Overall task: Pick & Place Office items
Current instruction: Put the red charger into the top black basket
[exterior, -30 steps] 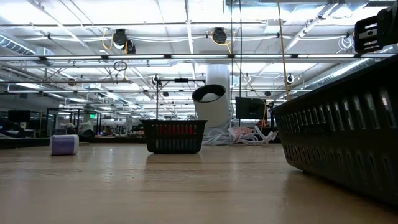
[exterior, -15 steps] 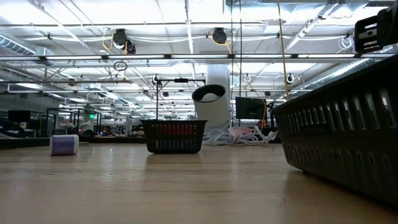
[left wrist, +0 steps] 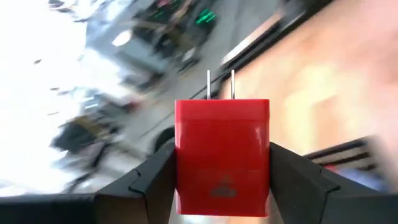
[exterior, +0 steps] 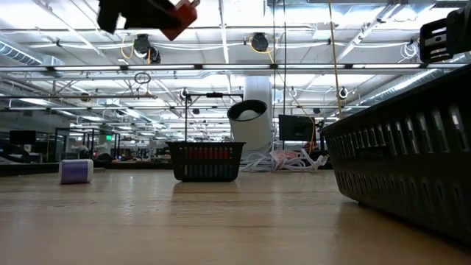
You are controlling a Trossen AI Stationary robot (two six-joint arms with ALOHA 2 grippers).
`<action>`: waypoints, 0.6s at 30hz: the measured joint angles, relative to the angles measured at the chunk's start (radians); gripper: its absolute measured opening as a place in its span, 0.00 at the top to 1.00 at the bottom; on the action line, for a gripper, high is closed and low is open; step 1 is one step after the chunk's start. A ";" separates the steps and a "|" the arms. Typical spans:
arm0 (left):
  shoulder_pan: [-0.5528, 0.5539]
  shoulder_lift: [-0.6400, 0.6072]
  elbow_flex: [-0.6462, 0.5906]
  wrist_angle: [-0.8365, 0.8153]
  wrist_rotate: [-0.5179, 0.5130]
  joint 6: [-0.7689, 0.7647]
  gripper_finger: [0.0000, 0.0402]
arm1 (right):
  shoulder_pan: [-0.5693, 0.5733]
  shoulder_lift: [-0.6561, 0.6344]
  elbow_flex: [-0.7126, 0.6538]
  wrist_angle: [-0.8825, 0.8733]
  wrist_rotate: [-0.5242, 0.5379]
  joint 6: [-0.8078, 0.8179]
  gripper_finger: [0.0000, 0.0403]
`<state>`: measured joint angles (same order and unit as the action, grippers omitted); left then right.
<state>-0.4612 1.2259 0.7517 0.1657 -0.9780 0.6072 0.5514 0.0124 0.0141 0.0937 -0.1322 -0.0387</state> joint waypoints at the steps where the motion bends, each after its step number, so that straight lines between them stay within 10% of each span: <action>1: 0.000 0.000 0.000 0.003 -0.051 0.034 0.46 | 0.000 0.000 0.000 0.000 0.000 0.000 0.43; 8: 0.007 -0.001 0.000 0.035 -0.369 0.283 0.48 | 0.000 0.000 0.000 0.000 0.000 0.000 0.43; 18: 0.043 -0.001 0.000 -0.002 -0.383 0.156 0.46 | 0.000 0.000 0.000 0.000 0.000 0.000 0.44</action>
<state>-0.4180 1.2251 0.7517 0.1642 -1.3606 0.7635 0.5518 0.0122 0.0141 0.0937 -0.1326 -0.0387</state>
